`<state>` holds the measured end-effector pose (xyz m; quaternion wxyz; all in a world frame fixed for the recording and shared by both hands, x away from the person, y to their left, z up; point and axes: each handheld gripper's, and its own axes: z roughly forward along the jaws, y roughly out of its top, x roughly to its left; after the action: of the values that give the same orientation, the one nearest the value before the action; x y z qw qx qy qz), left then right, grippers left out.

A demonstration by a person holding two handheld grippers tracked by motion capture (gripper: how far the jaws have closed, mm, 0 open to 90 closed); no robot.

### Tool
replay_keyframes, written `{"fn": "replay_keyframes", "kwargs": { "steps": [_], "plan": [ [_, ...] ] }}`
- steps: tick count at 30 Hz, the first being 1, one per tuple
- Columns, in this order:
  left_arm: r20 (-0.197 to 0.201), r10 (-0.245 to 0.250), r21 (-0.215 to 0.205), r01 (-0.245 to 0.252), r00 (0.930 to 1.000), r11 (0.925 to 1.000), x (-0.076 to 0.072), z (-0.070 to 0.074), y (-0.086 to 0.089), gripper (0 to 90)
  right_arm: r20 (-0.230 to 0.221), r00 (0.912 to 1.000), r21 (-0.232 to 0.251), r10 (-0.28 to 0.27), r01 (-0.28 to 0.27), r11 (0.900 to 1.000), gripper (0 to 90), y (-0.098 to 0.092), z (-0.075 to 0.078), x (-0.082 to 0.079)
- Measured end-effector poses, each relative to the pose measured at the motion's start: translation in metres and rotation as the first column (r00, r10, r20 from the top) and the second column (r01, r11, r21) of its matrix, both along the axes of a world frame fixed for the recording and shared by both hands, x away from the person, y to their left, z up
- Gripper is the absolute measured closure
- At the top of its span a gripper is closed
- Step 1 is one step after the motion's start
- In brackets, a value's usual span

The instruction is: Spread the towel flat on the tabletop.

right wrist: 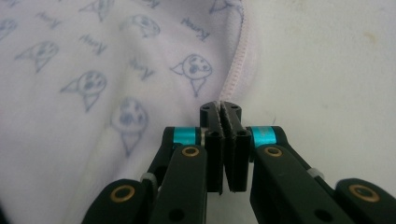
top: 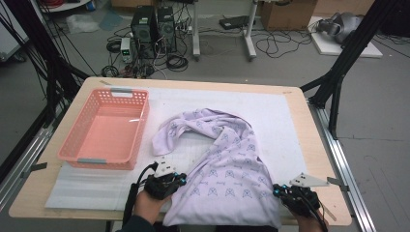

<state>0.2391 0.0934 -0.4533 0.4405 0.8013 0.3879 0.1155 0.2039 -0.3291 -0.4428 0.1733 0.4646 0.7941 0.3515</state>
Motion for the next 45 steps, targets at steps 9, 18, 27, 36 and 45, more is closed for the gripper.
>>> {"fn": "replay_keyframes", "kwargs": {
  "steps": [9, 18, 27, 36, 45],
  "plan": [
    [0.001, 0.011, -0.018, -0.011, 0.9999, 0.9998, -0.035, 0.004, 0.032, 87.5, -0.027, 0.9981, -0.024, 0.055, -0.056, 0.998, 88.0, -0.015, 0.004, -0.031],
    [0.042, -0.037, -0.078, 0.040, 0.9984, 0.9962, -0.056, 0.011, 0.046, 62.9, -0.050, 0.9894, -0.020, 0.137, -0.138, 0.990, 76.0, -0.018, 0.014, -0.060],
    [0.145, 0.015, -0.171, 0.010, 0.9893, 0.9853, -0.015, 0.020, 0.036, 47.1, 0.118, 0.9906, -0.016, 0.069, -0.067, 0.998, 62.0, 0.008, 0.020, -0.006],
    [0.116, 0.058, -0.193, -0.035, 0.9915, 0.9805, 0.017, 0.020, 0.027, 44.9, 0.123, 0.9901, -0.152, 0.068, -0.048, 0.987, 62.7, 0.047, 0.001, 0.068],
    [0.095, 0.065, -0.186, -0.046, 0.9933, 0.9814, 0.045, 0.019, 0.020, 46.3, 0.093, 0.9938, -0.179, 0.061, -0.044, 0.983, 86.1, 0.023, 0.004, 0.087]
  ]
}}
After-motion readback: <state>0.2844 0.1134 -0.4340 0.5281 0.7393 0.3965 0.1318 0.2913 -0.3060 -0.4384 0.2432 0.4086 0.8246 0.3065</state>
